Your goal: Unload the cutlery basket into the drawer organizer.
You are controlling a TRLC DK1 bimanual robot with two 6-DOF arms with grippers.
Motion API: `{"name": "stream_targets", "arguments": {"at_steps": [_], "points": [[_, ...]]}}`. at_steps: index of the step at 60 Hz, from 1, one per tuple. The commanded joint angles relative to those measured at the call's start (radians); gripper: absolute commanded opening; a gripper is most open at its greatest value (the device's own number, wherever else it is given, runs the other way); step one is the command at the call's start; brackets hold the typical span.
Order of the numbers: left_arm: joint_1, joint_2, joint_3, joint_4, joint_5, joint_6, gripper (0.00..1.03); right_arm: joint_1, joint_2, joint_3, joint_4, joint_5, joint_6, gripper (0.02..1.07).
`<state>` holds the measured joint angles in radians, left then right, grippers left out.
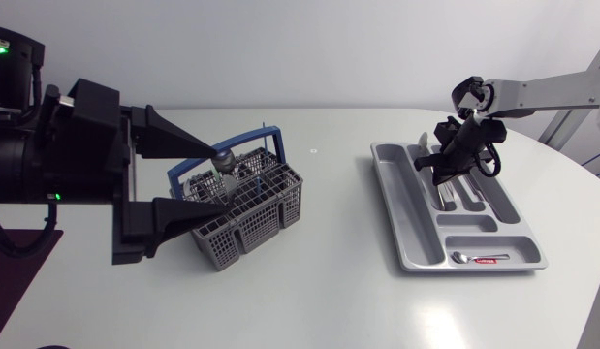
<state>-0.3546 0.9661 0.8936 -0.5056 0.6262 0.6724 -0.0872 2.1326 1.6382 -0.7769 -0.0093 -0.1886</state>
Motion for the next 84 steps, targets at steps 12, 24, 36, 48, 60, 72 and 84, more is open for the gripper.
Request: {"name": "stream_targets", "arguments": {"at_steps": [12,24,36,48,60,72,84], "points": [[-0.001,-0.015,-0.013,0.001,-0.002,-0.020,0.99,0.007,0.030,-0.012,0.047,0.078,0.054,0.08],[-0.001,-0.013,-0.010,0.001,-0.008,-0.020,0.99,0.055,0.029,-0.049,0.068,0.120,0.054,0.17],[-0.001,-0.017,-0.008,0.001,-0.010,-0.020,0.99,0.119,-0.057,-0.127,0.122,0.212,0.054,0.73],[-0.001,-0.020,-0.010,0.002,-0.010,-0.022,0.99,0.175,-0.223,-0.230,0.197,0.301,0.037,1.01],[-0.004,-0.020,-0.008,0.002,-0.010,-0.027,0.99,0.179,-0.327,-0.276,0.248,0.299,0.008,1.01],[-0.003,-0.026,-0.024,0.010,-0.033,-0.030,0.99,0.228,-0.530,-0.410,0.341,0.138,-0.055,1.01],[-0.011,-0.030,-0.110,0.113,-0.109,-0.019,0.99,0.323,-0.734,-0.558,0.433,-0.038,-0.118,1.01]]}}
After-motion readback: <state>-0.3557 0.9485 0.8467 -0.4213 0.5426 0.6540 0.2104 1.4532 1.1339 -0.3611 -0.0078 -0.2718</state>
